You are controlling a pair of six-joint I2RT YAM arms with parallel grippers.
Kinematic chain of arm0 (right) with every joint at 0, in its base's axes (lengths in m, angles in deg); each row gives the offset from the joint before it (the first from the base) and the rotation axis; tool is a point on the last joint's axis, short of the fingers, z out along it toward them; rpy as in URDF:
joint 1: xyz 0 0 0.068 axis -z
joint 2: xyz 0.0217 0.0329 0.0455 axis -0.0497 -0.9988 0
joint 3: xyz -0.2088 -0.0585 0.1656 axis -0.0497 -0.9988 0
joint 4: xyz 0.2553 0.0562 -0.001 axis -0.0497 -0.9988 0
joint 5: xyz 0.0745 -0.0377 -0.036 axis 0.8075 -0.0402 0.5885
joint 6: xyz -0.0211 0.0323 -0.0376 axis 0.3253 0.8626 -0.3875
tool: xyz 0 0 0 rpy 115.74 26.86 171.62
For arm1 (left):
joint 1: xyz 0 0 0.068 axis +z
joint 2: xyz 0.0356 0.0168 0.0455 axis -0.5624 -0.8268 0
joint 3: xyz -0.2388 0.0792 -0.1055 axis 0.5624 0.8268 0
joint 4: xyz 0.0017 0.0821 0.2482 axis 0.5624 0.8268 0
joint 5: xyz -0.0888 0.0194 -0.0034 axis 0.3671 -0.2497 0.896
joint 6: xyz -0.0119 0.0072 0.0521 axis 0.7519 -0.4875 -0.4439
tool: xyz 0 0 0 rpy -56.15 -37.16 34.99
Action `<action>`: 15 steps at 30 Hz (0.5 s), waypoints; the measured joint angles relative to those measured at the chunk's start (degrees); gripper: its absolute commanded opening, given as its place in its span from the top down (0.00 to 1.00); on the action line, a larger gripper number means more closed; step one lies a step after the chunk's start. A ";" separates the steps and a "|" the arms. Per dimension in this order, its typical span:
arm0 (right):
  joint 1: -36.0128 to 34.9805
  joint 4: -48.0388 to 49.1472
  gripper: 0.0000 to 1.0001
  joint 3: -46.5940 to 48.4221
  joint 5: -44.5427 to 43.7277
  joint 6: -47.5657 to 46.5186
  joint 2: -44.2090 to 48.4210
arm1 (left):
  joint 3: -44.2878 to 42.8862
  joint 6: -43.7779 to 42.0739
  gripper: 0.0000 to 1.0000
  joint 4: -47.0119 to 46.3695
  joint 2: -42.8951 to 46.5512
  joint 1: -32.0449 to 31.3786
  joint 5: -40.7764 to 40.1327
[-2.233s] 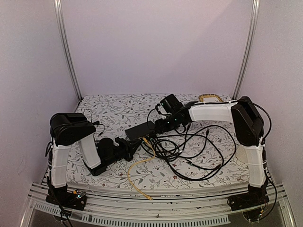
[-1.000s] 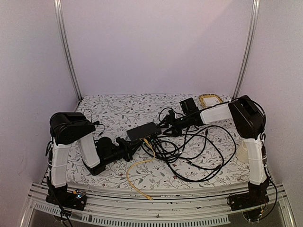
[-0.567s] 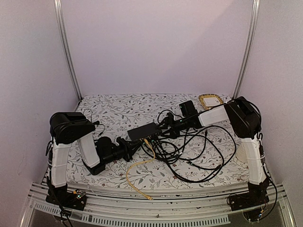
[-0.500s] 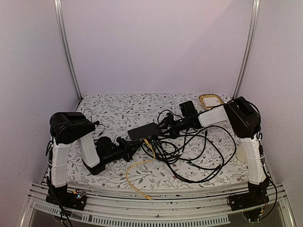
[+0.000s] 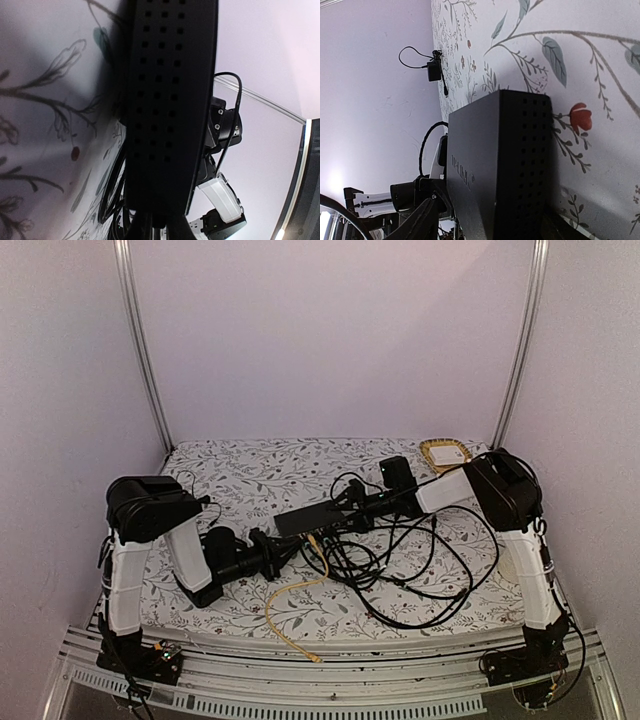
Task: Pull the plug from the switch port
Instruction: Pass from the left arm to the right
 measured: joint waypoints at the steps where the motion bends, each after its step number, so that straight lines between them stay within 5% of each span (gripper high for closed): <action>1: 0.00 0.61 0.37 0.04 0.26 0.52 -0.20 | -0.07 -0.02 1.00 -0.02 -0.07 0.04 0.26; 8: 0.24 3.63 0.42 0.04 1.53 4.07 -1.20 | -1.25 -0.28 1.00 -0.09 -0.72 0.48 2.49; 15: 0.48 5.60 0.58 0.15 2.54 6.10 -2.32 | -1.92 -0.79 1.00 -0.11 -1.07 0.90 4.63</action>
